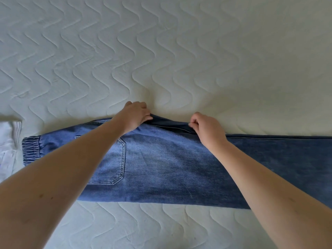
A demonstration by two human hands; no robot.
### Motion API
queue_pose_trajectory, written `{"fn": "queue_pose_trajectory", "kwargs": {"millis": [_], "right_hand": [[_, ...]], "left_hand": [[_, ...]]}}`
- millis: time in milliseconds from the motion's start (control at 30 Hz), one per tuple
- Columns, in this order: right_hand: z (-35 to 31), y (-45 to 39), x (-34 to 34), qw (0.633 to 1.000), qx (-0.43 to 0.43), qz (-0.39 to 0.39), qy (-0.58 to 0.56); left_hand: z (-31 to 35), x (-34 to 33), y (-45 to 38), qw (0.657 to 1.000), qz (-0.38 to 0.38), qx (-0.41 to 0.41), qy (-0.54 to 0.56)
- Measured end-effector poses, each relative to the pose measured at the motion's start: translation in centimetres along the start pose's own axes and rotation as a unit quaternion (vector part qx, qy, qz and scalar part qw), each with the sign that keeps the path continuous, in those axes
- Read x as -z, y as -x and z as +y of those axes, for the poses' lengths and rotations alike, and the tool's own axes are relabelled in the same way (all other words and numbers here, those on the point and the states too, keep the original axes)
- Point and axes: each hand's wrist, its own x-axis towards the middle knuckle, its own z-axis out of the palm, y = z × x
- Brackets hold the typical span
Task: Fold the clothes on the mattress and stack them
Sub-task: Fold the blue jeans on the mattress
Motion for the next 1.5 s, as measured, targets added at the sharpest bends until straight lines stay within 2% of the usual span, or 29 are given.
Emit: {"fn": "queue_pose_trajectory", "kwargs": {"millis": [67, 233, 400, 500, 600, 667, 767, 833, 900, 967, 1033, 1067, 1133, 1200, 1333, 1500], "right_hand": [[0.1, -0.9, -0.1, 1.0, 0.003, 0.001, 0.028], [0.2, -2.0, -1.1, 0.995, 0.009, -0.03, 0.092], [0.0, -1.6, -1.6, 0.997, -0.014, -0.012, 0.071], [-0.6, -1.9, -1.6, 0.999, -0.017, -0.021, 0.024], [-2.1, -2.7, -1.7, 0.998, 0.013, -0.065, -0.02], [-2.8, -3.2, -2.1, 0.998, 0.015, -0.065, -0.017], [-2.8, -3.3, -2.3, 0.999, -0.036, -0.02, -0.031], [-2.9, -3.5, -2.4, 0.998, -0.059, -0.016, -0.02], [-3.0, -3.8, -2.4, 0.997, -0.07, -0.035, -0.022], [-2.9, -4.0, -1.9, 0.992, -0.064, -0.078, -0.07], [-2.9, -3.7, -1.1, 0.98, -0.027, -0.151, -0.129], [-3.0, -3.5, -0.8, 0.975, 0.0, -0.185, -0.127], [-2.9, -3.4, -0.9, 0.976, 0.032, -0.204, -0.069], [-2.7, -3.6, -1.5, 0.983, 0.024, -0.178, -0.037], [-2.2, -3.7, -1.9, 0.986, -0.04, -0.136, -0.086], [-2.4, -2.4, -2.7, 0.997, -0.007, -0.034, -0.072]], "left_hand": [[-1.2, 0.5, 0.2, 1.0, 0.01, 0.008, -0.024], [-3.1, 1.4, 0.4, 0.998, -0.03, 0.029, -0.047], [-2.7, 1.0, -0.5, 0.991, 0.012, 0.111, 0.078], [-2.5, 0.3, -0.6, 0.969, 0.045, 0.167, 0.179], [-2.5, -0.1, -0.6, 0.938, 0.06, 0.211, 0.268], [-2.4, -0.4, -0.6, 0.93, 0.065, 0.218, 0.288], [-2.8, -0.8, -0.5, 0.917, 0.07, 0.213, 0.33], [-3.3, -0.9, -0.1, 0.911, 0.048, 0.189, 0.364], [-3.9, -0.7, 0.3, 0.91, 0.003, 0.16, 0.383], [-4.2, -0.4, 0.6, 0.909, -0.017, 0.151, 0.387], [-4.2, -0.3, 0.7, 0.913, 0.01, 0.166, 0.373], [-4.0, -0.3, 0.6, 0.918, 0.029, 0.171, 0.357], [-3.4, -0.4, 0.6, 0.926, 0.054, 0.176, 0.33], [-2.9, -0.6, 0.9, 0.917, 0.069, 0.181, 0.35], [-2.7, -0.4, 2.3, 0.905, 0.072, 0.18, 0.378], [-2.0, 0.2, 3.9, 0.894, 0.109, 0.164, 0.402]]}}
